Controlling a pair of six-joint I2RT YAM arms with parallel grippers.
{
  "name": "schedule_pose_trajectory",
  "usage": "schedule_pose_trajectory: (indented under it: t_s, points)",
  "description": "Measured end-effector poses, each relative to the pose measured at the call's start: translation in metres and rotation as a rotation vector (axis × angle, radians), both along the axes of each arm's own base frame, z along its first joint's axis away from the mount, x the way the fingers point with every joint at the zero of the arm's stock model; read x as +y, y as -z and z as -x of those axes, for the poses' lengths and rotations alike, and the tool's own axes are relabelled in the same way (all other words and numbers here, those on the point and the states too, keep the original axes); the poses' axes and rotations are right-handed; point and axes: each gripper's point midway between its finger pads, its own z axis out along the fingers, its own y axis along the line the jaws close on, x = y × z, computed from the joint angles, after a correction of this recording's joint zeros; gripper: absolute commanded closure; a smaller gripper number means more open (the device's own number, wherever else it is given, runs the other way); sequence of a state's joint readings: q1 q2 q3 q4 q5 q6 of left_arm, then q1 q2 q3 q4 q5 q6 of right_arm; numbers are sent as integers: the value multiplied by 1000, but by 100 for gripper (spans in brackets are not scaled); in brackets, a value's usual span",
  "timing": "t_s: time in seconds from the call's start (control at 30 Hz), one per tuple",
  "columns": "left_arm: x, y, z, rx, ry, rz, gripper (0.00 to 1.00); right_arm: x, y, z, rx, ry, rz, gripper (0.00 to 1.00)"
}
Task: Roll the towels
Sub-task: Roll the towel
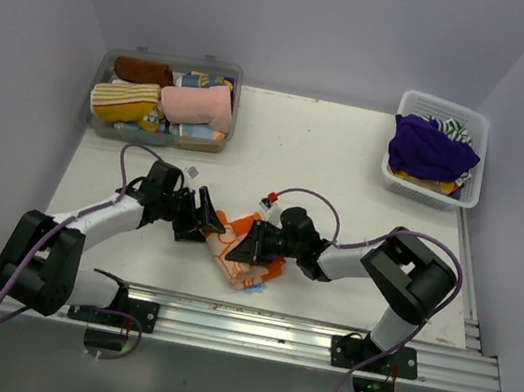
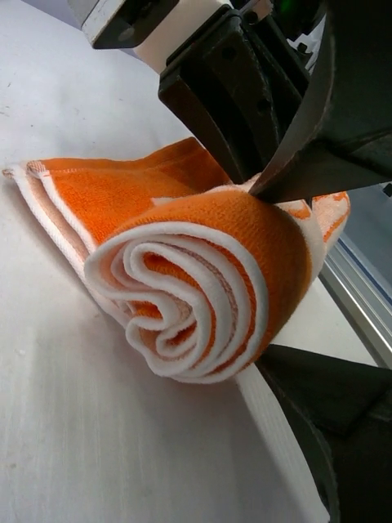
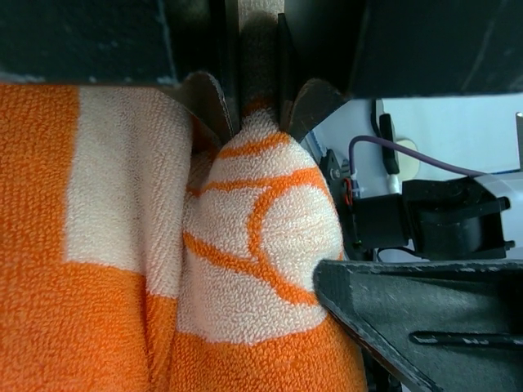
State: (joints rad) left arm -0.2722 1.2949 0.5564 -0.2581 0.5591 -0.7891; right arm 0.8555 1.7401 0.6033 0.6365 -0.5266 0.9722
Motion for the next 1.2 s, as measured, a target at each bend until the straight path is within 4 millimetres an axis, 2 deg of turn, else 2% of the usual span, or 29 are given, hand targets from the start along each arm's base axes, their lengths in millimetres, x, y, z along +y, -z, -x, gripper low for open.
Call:
schedule_pose_trajectory:
  t_s: [0.03,0.13,0.17,0.3,0.4,0.57,0.7,0.8,0.9,1.0,1.07,1.17,1.2]
  points:
    - [-4,1,-1,-2,4,3,31,0,0,0,4,1,0,100]
    - [-12,6,-2,6,11,4,38,-1,1,0,10,1,3,79]
    - [-13,9,-3,14,10,3,43,-1,2,0,14,3,10,63]
    - [-19,17,-8,69,-9,0,45,-8,-2,-3,-6,15,74,34]
    - [-23,18,-13,85,-12,0,45,-19,-10,-5,-74,30,176,26]
    - [-25,17,-14,95,-20,-2,45,-38,-45,-2,-293,53,373,25]
    - [-25,17,-14,100,-25,-6,45,-32,-77,7,-497,21,483,27]
    - [-25,16,-14,102,-25,-11,45,-20,-88,11,-628,-23,566,27]
    - [-26,16,-14,101,-24,-15,45,-4,-84,14,-731,-70,658,26]
    - [-26,15,-15,101,-23,-20,45,5,-64,15,-814,-114,774,26]
    - [-27,14,-15,101,-22,-23,45,1,-42,15,-846,-147,865,26]
    - [-26,14,-15,102,-24,-27,44,-5,-26,10,-868,-158,943,28]
    - [-26,14,-16,101,-25,-28,44,-7,-23,8,-873,-155,960,32]
